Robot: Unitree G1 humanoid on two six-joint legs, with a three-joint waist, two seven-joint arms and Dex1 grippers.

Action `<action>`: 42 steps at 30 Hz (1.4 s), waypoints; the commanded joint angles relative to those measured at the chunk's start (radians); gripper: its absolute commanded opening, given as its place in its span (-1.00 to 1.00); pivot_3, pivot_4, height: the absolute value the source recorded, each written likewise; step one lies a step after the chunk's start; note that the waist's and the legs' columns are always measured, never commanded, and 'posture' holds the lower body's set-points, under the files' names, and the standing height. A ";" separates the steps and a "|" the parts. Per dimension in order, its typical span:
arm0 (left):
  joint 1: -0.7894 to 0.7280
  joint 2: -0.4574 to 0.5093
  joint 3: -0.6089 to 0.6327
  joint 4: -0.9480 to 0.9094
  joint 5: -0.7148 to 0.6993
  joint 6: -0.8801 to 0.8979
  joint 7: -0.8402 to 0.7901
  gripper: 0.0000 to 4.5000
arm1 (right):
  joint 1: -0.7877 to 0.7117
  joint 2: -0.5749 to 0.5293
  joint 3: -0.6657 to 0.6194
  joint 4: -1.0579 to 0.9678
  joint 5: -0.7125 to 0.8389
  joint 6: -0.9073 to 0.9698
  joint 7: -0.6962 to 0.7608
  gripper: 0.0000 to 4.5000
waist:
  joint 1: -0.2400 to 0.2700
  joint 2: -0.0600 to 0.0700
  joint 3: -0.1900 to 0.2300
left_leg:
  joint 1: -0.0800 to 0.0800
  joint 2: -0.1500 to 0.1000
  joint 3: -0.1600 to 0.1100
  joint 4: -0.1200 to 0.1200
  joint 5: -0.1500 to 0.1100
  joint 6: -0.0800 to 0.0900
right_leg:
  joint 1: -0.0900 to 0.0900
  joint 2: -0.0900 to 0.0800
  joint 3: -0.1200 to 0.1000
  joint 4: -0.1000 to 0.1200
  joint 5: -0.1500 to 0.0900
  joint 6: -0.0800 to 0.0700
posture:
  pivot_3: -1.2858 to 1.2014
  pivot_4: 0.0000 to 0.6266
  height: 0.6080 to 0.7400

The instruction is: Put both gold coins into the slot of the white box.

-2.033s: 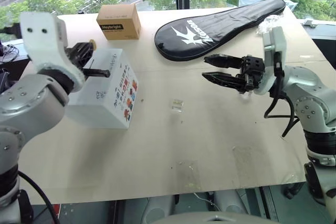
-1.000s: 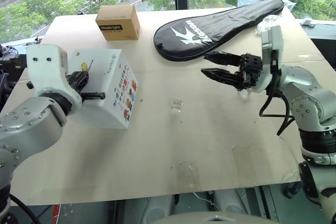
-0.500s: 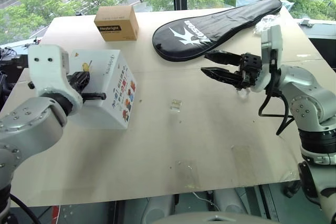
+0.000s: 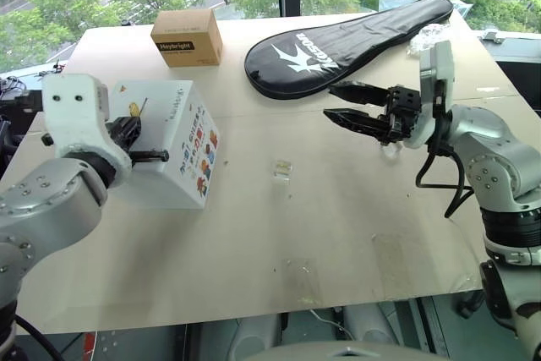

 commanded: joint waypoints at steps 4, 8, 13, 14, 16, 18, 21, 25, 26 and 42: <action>-0.002 -0.009 -0.013 -0.008 -0.005 -0.010 0.028 -1.00 | -0.010 0.000 -0.034 -0.028 0.003 -0.012 0.003 -0.01 | 0.001 0.000 0.000 | 0.000 0.000 0.000 0.000 0.000 0.000 | 0.000 0.000 0.000 0.000 0.000 0.000 | 0.03 -0.52 1.00; 0.021 0.000 -0.003 -0.004 0.011 0.003 0.020 -1.00 | -0.010 0.001 -0.033 -0.027 0.001 -0.014 0.004 -0.01 | 0.000 0.000 -0.001 | 0.000 0.000 0.000 0.000 0.000 0.000 | 0.000 0.000 0.000 0.000 0.000 0.000 | 0.03 -0.52 1.00; 0.049 0.005 0.008 -0.009 0.018 0.009 -0.006 -0.66 | -0.012 0.002 -0.031 -0.029 -0.002 -0.012 0.004 0.01 | -0.001 0.002 -0.002 | 0.001 0.000 0.001 0.000 0.000 0.000 | 0.000 0.000 0.000 0.001 0.000 0.000 | 0.03 -0.52 1.00; 0.052 0.006 0.009 -0.009 0.022 0.011 -0.011 -0.45 | -0.011 0.002 -0.031 -0.030 -0.002 -0.012 0.005 0.01 | 0.000 0.002 -0.002 | 0.001 0.000 0.001 0.000 0.000 0.000 | 0.000 0.000 0.000 0.001 0.000 0.000 | 0.03 -0.52 1.00; 0.051 0.001 0.009 -0.006 0.032 0.009 -0.012 -0.05 | -0.012 0.001 -0.032 -0.031 -0.003 -0.012 0.005 0.01 | 0.001 0.002 -0.003 | 0.001 0.000 0.001 0.001 0.000 0.000 | 0.000 0.000 0.000 0.001 0.000 0.000 | 0.03 -0.52 1.00; 0.044 -0.007 0.012 -0.002 0.036 0.001 -0.013 0.41 | -0.012 0.001 -0.035 -0.031 0.000 -0.010 0.002 0.01 | 0.004 0.002 -0.003 | 0.001 0.000 0.001 0.001 0.000 0.000 | 0.000 0.000 0.000 0.001 0.000 0.000 | 0.03 -0.52 1.00; 0.009 -0.017 0.011 -0.004 0.080 -0.027 -0.037 0.41 | -0.007 -0.001 -0.036 -0.031 -0.002 -0.011 0.001 0.01 | 0.005 0.002 -0.003 | 0.001 0.000 0.001 0.001 0.000 0.000 | 0.001 0.000 0.000 0.002 0.000 0.000 | 0.03 -0.52 1.00; -0.090 -0.101 -0.028 -0.049 0.189 -0.162 -0.229 0.41 | 0.018 -0.002 -0.039 -0.032 -0.003 -0.009 -0.002 0.01 | 0.008 0.002 -0.003 | 0.000 0.000 0.000 0.002 0.000 0.000 | 0.000 0.000 0.000 0.002 0.000 0.000 | 0.03 -0.52 1.00; -0.097 -0.132 -0.034 -0.070 0.201 -0.194 -0.296 0.41 | 0.033 -0.005 -0.039 -0.032 -0.007 -0.009 -0.002 0.01 | 0.008 0.002 -0.003 | 0.000 0.000 0.000 0.002 0.000 0.000 | 0.001 0.000 -0.001 0.001 0.000 0.000 | 0.03 -0.52 1.00; 0.592 -0.386 -0.209 -0.275 0.516 -0.401 -1.023 0.41 | 0.293 0.077 0.166 0.116 -0.376 -0.320 0.017 0.01 | 0.001 0.002 -0.004 | 0.021 0.003 0.008 -0.001 0.000 0.000 | 0.018 0.002 0.001 0.001 0.001 -0.002 | 0.03 -0.52 1.00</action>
